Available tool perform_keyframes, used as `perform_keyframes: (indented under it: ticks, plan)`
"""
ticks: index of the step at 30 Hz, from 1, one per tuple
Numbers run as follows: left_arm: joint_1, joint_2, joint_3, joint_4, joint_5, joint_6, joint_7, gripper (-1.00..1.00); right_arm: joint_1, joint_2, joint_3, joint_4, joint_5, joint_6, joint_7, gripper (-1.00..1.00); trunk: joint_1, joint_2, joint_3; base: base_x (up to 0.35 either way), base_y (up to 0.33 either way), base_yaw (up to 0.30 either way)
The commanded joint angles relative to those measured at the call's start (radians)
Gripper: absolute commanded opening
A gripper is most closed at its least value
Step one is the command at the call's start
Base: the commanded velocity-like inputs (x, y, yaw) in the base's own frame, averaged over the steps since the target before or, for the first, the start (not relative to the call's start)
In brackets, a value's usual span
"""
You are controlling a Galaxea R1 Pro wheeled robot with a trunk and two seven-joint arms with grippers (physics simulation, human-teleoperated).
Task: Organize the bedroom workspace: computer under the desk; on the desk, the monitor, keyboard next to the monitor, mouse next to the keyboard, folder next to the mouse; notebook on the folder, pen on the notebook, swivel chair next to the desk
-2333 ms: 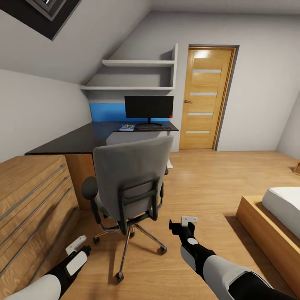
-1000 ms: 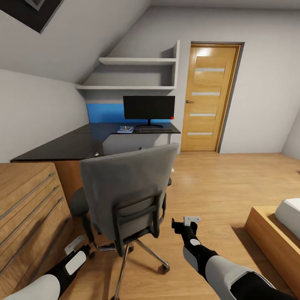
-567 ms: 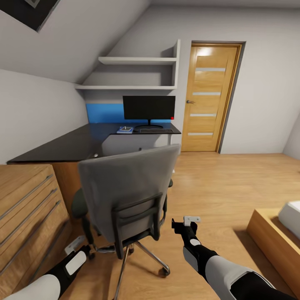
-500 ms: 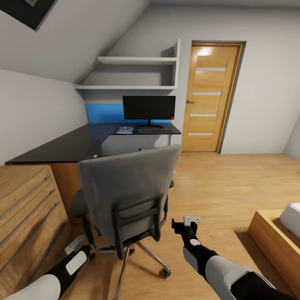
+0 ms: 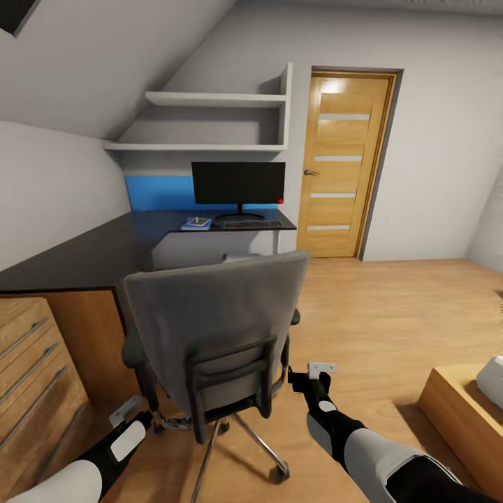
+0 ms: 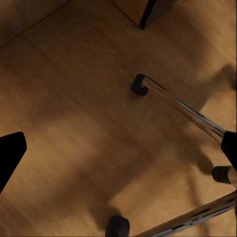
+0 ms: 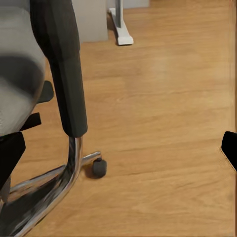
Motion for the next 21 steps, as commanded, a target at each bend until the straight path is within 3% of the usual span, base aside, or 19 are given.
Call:
perform_keyframes:
  ticks: [1,11,16,21]
  plan:
    - [-0.001,0.0,-0.012,-0.003,0.012,-0.003,0.001,1.0,-0.001,0.0,0.009,0.001,-0.007,-0.003,-0.004,1.0,0.0,0.0,0.0,0.321,0.0,-0.182]
    - [-0.001,0.0,-0.013,-0.003,0.012,-0.003,0.001,1.0,-0.001,0.0,0.007,0.001,-0.007,-0.004,-0.004,1.0,0.0,0.0,0.004,0.302,0.0,-0.067]
    - [-0.001,0.0,-0.019,-0.003,0.011,-0.002,0.001,1.0,-0.001,0.0,0.007,0.001,-0.007,-0.004,-0.004,1.0,0.0,0.0,0.004,0.023,0.004,0.0]
    - [-0.001,0.0,-0.019,-0.003,0.012,-0.002,0.001,1.0,-0.001,0.0,0.007,0.002,-0.007,-0.004,-0.004,1.0,0.0,0.0,0.004,-0.205,0.062,0.0]
